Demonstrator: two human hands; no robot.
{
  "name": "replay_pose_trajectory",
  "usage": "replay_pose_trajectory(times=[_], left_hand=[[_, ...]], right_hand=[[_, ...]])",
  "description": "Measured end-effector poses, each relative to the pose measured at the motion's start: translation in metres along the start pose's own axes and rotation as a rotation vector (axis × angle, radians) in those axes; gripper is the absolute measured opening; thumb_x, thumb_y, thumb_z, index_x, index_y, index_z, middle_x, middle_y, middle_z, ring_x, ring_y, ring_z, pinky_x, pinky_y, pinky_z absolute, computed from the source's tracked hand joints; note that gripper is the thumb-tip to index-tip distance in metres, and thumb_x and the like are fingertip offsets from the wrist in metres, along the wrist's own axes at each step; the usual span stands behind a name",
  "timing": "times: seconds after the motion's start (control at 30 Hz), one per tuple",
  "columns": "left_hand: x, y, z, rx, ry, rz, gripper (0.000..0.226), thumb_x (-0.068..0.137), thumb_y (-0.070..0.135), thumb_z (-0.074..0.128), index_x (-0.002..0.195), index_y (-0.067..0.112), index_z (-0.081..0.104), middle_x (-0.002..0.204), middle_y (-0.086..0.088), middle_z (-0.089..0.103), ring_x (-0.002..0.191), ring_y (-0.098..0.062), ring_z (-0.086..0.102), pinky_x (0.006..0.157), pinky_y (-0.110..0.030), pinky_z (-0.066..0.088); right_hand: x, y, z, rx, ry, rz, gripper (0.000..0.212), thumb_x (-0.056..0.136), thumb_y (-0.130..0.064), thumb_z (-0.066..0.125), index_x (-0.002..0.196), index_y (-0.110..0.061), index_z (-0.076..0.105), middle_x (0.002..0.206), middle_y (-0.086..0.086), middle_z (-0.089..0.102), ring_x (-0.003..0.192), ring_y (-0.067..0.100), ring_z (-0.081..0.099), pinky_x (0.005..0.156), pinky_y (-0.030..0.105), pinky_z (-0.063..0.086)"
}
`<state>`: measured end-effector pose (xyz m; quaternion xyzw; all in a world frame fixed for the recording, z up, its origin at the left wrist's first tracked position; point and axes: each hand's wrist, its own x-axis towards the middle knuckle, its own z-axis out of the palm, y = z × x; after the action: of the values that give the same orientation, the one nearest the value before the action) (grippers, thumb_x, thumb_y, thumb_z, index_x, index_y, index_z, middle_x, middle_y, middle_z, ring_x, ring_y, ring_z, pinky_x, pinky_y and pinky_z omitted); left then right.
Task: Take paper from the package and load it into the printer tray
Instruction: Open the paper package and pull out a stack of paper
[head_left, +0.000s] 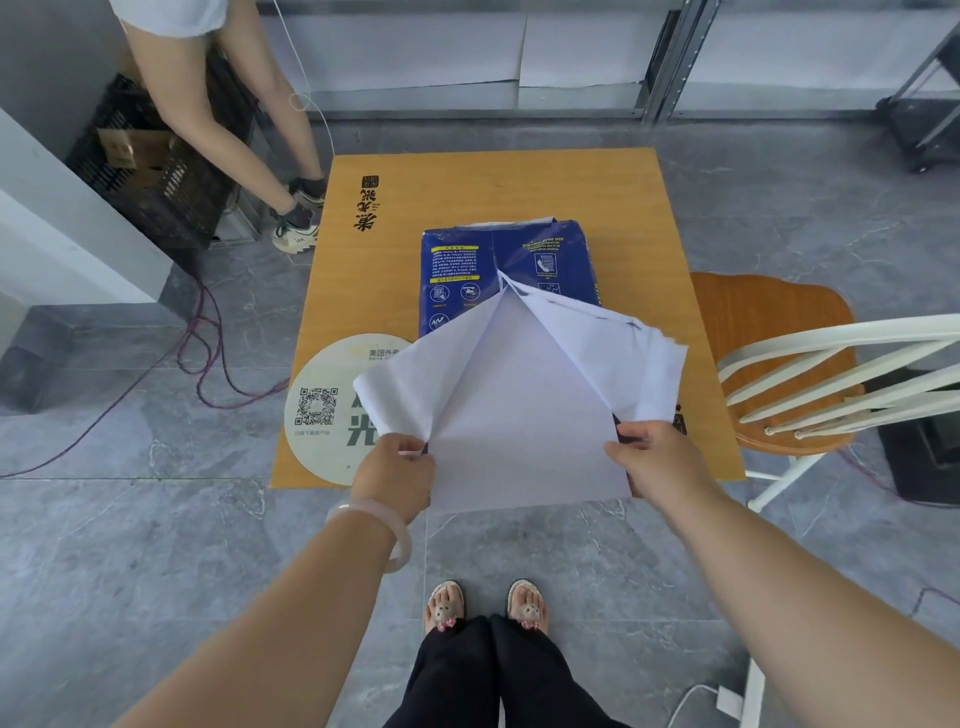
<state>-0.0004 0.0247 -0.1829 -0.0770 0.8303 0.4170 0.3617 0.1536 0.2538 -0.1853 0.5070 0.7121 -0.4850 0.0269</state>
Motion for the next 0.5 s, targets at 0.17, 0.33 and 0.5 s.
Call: replay_pose_trajectory(times=[0.17, 0.33, 0.5], left_hand=[[0.001, -0.003, -0.001, -0.104, -0.008, -0.057, 0.027, 0.08, 0.009, 0.067, 0.101, 0.016, 0.052, 0.09, -0.012, 0.066, 0.078, -0.03, 0.069, 0.064, -0.043, 0.061], [-0.005, -0.018, 0.001, -0.311, -0.121, -0.198, 0.011, 0.084, -0.001, 0.06, 0.092, 0.007, 0.058, 0.091, -0.014, 0.069, 0.075, -0.027, 0.069, 0.057, -0.036, 0.058], [-0.006, -0.019, 0.005, -0.432, -0.149, -0.21, 0.01, 0.086, 0.018, 0.065, 0.09, 0.01, 0.068, 0.08, -0.009, 0.076, 0.075, -0.027, 0.073, 0.066, -0.044, 0.06]], right_hand=[[-0.002, 0.007, 0.002, 0.301, -0.091, 0.201, 0.009, 0.082, -0.005, 0.068, 0.091, -0.008, 0.067, 0.102, 0.018, 0.069, 0.089, 0.031, 0.067, 0.066, 0.041, 0.059], [-0.007, 0.015, -0.005, 0.322, -0.214, 0.284, 0.015, 0.084, -0.004, 0.065, 0.099, -0.005, 0.062, 0.098, 0.016, 0.07, 0.083, 0.028, 0.068, 0.06, 0.037, 0.058], [-0.005, 0.009, -0.002, 0.476, -0.247, 0.301, 0.026, 0.089, -0.019, 0.063, 0.111, -0.006, 0.058, 0.103, 0.016, 0.07, 0.09, 0.032, 0.068, 0.071, 0.039, 0.057]])
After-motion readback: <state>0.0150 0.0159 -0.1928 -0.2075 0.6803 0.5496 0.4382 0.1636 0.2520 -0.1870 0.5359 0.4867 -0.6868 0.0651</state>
